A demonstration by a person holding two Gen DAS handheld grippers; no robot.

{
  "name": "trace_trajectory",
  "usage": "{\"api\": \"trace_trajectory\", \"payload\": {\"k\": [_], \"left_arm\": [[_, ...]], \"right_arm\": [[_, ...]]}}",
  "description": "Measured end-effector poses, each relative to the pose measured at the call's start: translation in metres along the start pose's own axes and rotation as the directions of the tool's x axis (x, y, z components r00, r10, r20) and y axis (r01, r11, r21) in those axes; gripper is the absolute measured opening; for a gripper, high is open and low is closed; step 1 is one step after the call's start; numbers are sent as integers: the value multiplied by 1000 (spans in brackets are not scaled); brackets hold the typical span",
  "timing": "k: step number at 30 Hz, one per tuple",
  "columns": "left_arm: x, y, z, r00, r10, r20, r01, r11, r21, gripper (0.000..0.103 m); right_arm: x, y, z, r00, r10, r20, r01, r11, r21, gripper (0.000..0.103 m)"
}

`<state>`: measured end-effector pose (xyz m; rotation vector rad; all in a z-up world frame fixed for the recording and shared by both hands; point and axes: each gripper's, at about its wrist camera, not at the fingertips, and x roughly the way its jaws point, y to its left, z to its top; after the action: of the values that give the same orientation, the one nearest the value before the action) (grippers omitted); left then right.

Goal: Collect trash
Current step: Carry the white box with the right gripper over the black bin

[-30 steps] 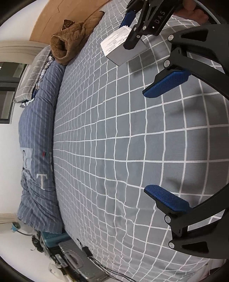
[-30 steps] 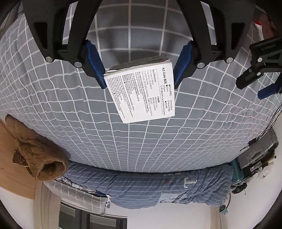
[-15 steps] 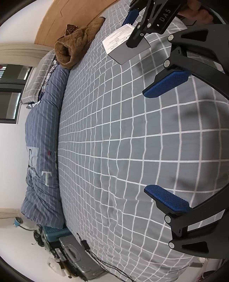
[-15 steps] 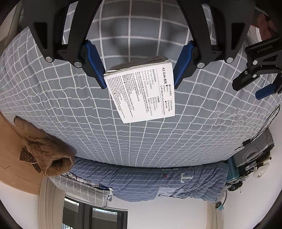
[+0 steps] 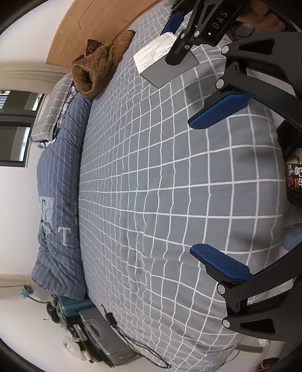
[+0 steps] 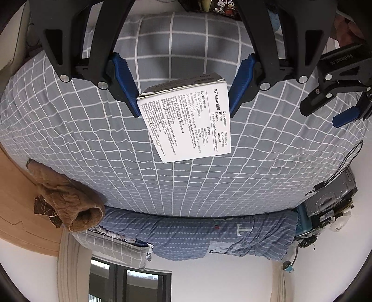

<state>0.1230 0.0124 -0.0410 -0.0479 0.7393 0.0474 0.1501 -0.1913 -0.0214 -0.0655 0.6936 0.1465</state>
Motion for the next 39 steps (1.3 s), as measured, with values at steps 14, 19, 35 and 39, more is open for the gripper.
{"api": "trace_trajectory", "payload": {"k": [14,19,35,39], "left_arm": [[-32,0,-28,1000,2,-9,-2,1000,-12,97],[-41,-1,-41,1000,1,-21,-1,1000,-11,97],[-78,-1,-85,999,8,-52,-9,1000,-15,97],[-89,-3,-94,999,8,-53,-9,1000,-12,97]], "right_arm": [[-40,8,-29,1000,7,2,-7,1000,-3,71],[-52,11,-41,1000,14,-4,-14,1000,0,71],[-89,19,-80,999,36,-33,-36,999,0,71],[-97,21,-90,999,35,-40,-35,999,0,71]]}}
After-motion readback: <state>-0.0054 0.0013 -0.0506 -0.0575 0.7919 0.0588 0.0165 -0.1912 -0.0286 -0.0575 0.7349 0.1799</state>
